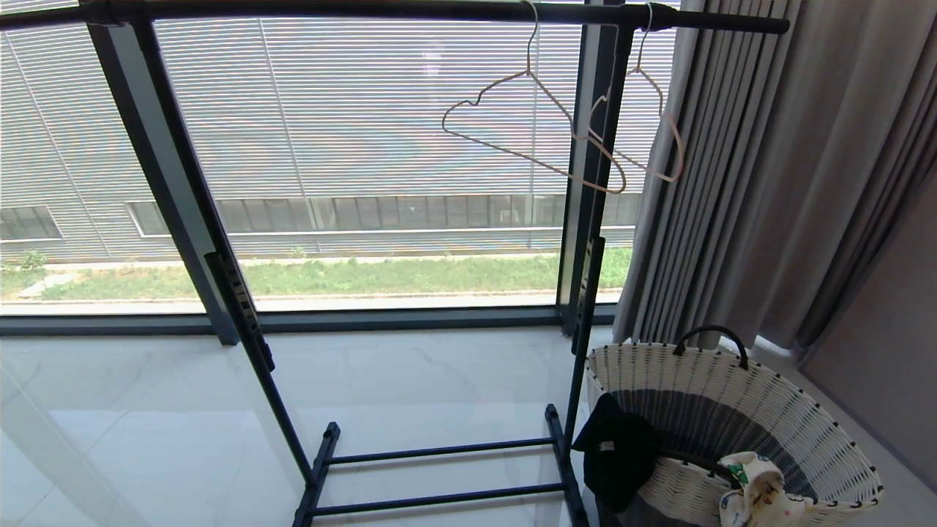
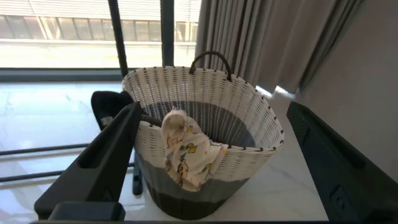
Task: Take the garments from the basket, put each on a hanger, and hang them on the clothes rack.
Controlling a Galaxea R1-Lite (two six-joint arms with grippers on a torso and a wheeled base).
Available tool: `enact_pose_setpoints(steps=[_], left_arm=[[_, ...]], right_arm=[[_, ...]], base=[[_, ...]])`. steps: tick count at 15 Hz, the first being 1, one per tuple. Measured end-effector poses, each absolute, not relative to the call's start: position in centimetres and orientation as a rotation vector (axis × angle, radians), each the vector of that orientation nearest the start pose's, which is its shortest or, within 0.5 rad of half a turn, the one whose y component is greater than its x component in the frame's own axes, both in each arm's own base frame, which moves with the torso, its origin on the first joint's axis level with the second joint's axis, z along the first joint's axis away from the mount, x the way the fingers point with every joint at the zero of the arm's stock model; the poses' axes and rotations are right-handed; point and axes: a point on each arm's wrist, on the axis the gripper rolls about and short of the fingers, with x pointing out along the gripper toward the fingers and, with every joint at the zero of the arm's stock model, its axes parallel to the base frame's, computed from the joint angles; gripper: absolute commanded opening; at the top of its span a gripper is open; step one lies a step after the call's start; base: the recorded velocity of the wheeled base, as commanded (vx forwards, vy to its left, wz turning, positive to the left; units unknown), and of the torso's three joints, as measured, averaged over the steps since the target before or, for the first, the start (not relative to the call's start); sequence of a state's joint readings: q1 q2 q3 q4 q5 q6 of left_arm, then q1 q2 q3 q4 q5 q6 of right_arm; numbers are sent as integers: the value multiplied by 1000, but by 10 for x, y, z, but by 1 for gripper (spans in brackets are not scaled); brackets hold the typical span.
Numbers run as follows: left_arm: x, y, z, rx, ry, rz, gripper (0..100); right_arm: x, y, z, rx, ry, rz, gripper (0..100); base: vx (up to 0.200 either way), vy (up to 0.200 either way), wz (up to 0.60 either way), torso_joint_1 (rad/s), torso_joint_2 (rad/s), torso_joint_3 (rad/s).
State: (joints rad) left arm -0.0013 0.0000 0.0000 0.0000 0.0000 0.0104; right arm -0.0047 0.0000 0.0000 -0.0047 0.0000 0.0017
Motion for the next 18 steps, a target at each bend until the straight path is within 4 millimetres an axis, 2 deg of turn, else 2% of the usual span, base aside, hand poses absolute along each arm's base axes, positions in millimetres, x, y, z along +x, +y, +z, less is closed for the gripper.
enact_pose_setpoints(steps=[3, 6, 8, 11, 13, 16, 18], left_arm=[[-23, -1, 75, 10, 0, -26, 100], [-23, -1, 75, 10, 0, -40, 100], [-23, -1, 75, 10, 0, -39, 100], [-23, -1, 75, 9, 0, -44, 100], [-23, -1, 75, 10, 0, -48, 100], [-23, -1, 75, 10, 0, -55, 100], [-23, -2, 75, 12, 0, -69, 100]], right_arm=[[-23, 1, 80, -42, -14, 52, 100], [-20, 1, 112, -79, -4, 124, 100], [-4, 2, 131, -161, 94, 161, 100], [47, 4, 148, -373, 347, 207, 100], [96, 2, 148, -537, 517, 253, 100], [164, -7, 128, -724, 680, 339, 100], [201, -13, 104, -810, 742, 394, 100]], base=[[0, 0, 0, 0, 0, 0], [0, 0, 0, 0, 0, 0], [0, 0, 0, 0, 0, 0], [0, 0, 0, 0, 0, 0], [0, 0, 0, 0, 0, 0], [0, 0, 0, 0, 0, 0], [0, 0, 0, 0, 0, 0]])
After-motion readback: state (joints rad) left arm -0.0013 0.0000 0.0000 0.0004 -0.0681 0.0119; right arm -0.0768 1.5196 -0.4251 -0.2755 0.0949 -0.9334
